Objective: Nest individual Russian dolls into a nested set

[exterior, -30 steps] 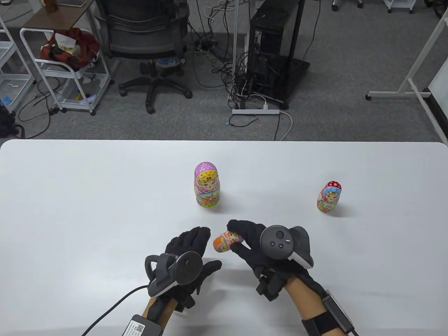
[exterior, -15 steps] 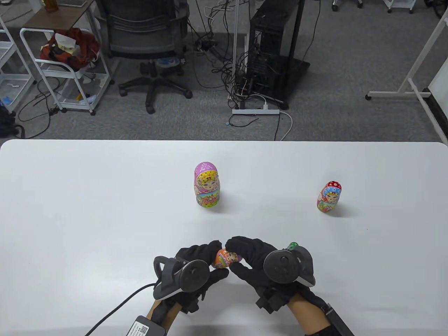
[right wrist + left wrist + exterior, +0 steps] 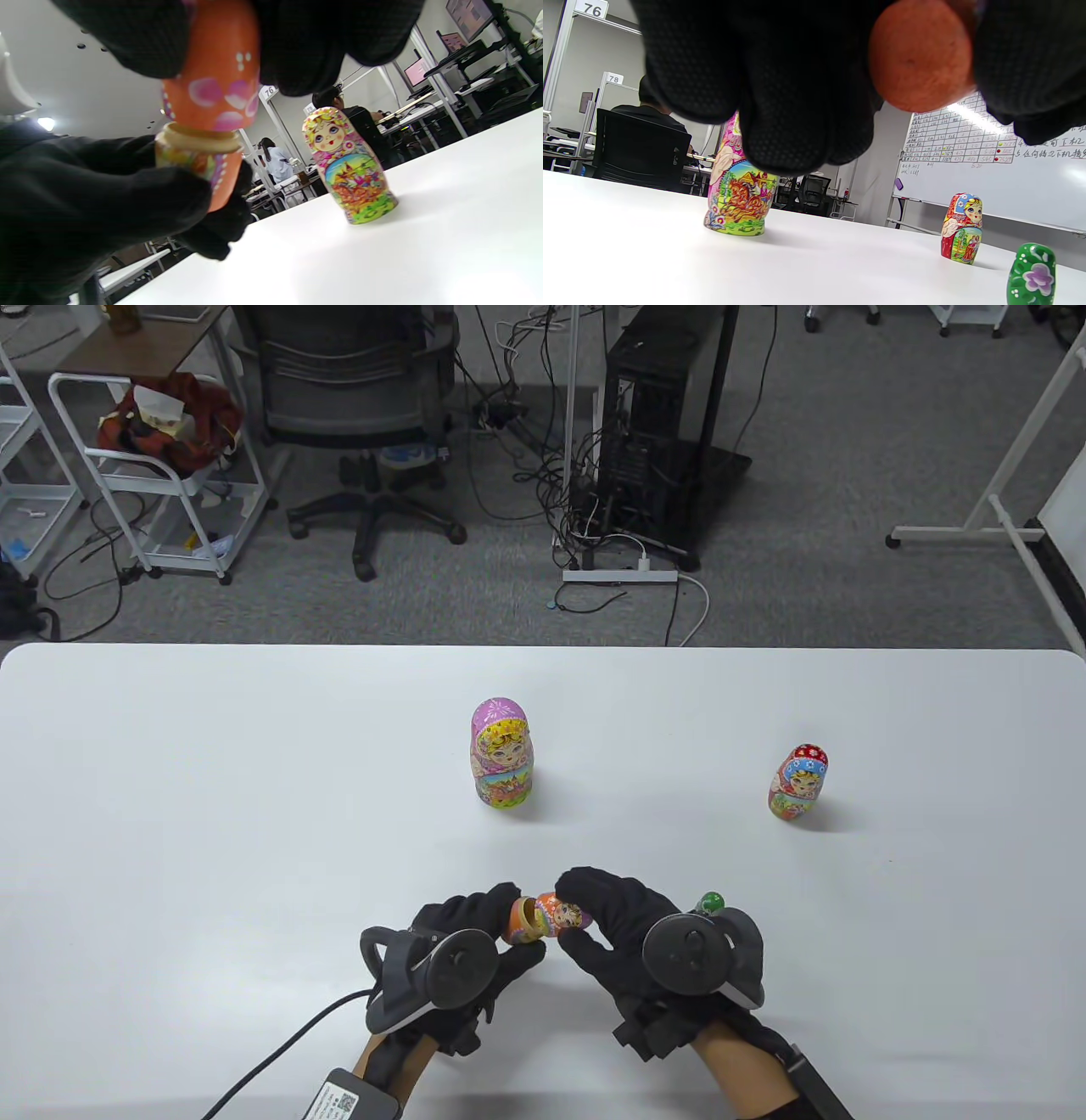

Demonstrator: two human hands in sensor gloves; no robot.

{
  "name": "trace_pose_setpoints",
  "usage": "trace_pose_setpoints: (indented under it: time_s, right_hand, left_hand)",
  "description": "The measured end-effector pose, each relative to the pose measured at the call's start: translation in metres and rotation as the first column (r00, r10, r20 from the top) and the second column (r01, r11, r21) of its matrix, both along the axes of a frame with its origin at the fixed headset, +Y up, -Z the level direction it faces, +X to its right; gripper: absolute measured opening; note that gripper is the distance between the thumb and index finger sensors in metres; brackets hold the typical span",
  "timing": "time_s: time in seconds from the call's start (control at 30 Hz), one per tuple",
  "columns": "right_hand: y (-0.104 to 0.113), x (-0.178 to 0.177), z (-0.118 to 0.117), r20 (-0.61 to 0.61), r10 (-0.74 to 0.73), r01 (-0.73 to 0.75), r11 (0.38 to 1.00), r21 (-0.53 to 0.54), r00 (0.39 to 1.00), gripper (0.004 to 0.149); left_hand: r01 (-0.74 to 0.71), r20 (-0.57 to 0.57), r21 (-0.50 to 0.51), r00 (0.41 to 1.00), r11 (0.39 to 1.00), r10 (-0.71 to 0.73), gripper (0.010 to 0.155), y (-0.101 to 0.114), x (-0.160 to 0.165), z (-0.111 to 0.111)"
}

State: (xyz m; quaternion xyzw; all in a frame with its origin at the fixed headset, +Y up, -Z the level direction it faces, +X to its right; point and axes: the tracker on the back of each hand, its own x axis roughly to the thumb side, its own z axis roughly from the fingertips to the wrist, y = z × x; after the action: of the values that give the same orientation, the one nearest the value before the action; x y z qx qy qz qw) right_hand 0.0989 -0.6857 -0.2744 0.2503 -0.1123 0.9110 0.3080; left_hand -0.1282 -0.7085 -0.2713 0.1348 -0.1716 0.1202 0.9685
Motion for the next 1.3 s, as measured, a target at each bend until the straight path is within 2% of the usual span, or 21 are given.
trace_pose_setpoints:
  time_s: [0.07, 0.13, 0.23, 0.3, 0.4, 0.53, 0.63, 0.7, 0.77, 0.8, 0.9, 1.0, 1.13, 1.3]
  right_hand:
    - [-0.002, 0.002, -0.002, 0.043, 0.086, -0.084, 0.995, -0.047, 0.995, 0.061]
    - [-0.010, 0.001, -0.007, 0.089, 0.262, -0.250, 0.960, -0.125, 0.961, 0.062]
    - [-0.033, -0.005, -0.012, 0.046, 0.536, -0.512, 0.826, -0.235, 0.843, 0.065]
    - [-0.044, -0.008, -0.015, -0.011, 0.593, -0.570, 0.770, -0.287, 0.805, 0.064]
    - [-0.055, -0.014, -0.016, -0.023, 0.672, -0.645, 0.699, -0.310, 0.740, 0.063]
    - [-0.061, -0.016, -0.016, -0.031, 0.716, -0.687, 0.655, -0.314, 0.698, 0.062]
    - [-0.059, -0.015, -0.017, -0.031, 0.699, -0.668, 0.668, -0.328, 0.715, 0.060]
    - [-0.055, -0.012, -0.017, -0.042, 0.700, -0.669, 0.660, -0.342, 0.713, 0.066]
    - [-0.039, -0.004, -0.017, 0.021, 0.643, -0.605, 0.730, -0.319, 0.765, 0.065]
    - [-0.028, 0.003, -0.017, 0.076, 0.589, -0.546, 0.785, -0.292, 0.805, 0.064]
    - [-0.007, 0.022, -0.016, 0.229, 0.491, -0.440, 0.866, -0.238, 0.841, 0.058]
    - [0.001, 0.039, -0.018, 0.348, 0.446, -0.387, 0.893, -0.229, 0.824, 0.054]
    - [-0.011, 0.068, -0.030, 0.472, 0.479, -0.340, 0.872, -0.352, 0.740, 0.052]
    - [-0.038, 0.086, -0.042, 0.465, 0.577, -0.320, 0.792, -0.520, 0.672, 0.053]
  left_hand:
    - [0.004, -0.012, -0.006, 1.000, 1.000, -0.004, 0.079, -0.002, -0.001, -0.001]
    - [0.013, -0.019, -0.014, 1.000, 1.000, -0.013, 0.079, -0.004, -0.002, -0.002]
    - [0.036, -0.024, -0.031, 0.999, 0.999, -0.037, 0.079, -0.008, -0.003, -0.004]
    - [0.037, -0.023, -0.041, 0.999, 0.998, -0.038, 0.079, -0.009, -0.003, -0.005]
    - [0.046, -0.019, -0.044, 0.999, 0.998, -0.047, 0.079, -0.009, -0.002, -0.005]
    - [0.064, -0.012, -0.055, 0.998, 0.996, -0.064, 0.079, -0.011, 0.000, -0.005]
    - [0.064, -0.010, -0.058, 0.998, 0.996, -0.064, 0.079, -0.011, 0.000, -0.004]
    - [0.067, -0.010, -0.062, 0.998, 0.996, -0.067, 0.079, -0.011, 0.000, -0.005]
    - [0.069, -0.010, -0.065, 0.998, 0.996, -0.070, 0.079, -0.011, 0.000, -0.004]
    - [0.068, -0.009, -0.067, 0.998, 0.995, -0.068, 0.079, -0.011, 0.000, -0.004]
    - [0.067, -0.007, -0.066, 0.998, 0.996, -0.068, 0.079, -0.011, 0.001, -0.004]
    - [0.074, -0.001, -0.068, 0.997, 0.995, -0.074, 0.079, -0.011, 0.002, -0.004]
    - [0.074, 0.001, -0.070, 0.997, 0.995, -0.074, 0.079, -0.012, 0.003, -0.004]
    - [0.077, 0.001, -0.077, 0.997, 0.994, -0.077, 0.079, -0.012, 0.003, -0.004]
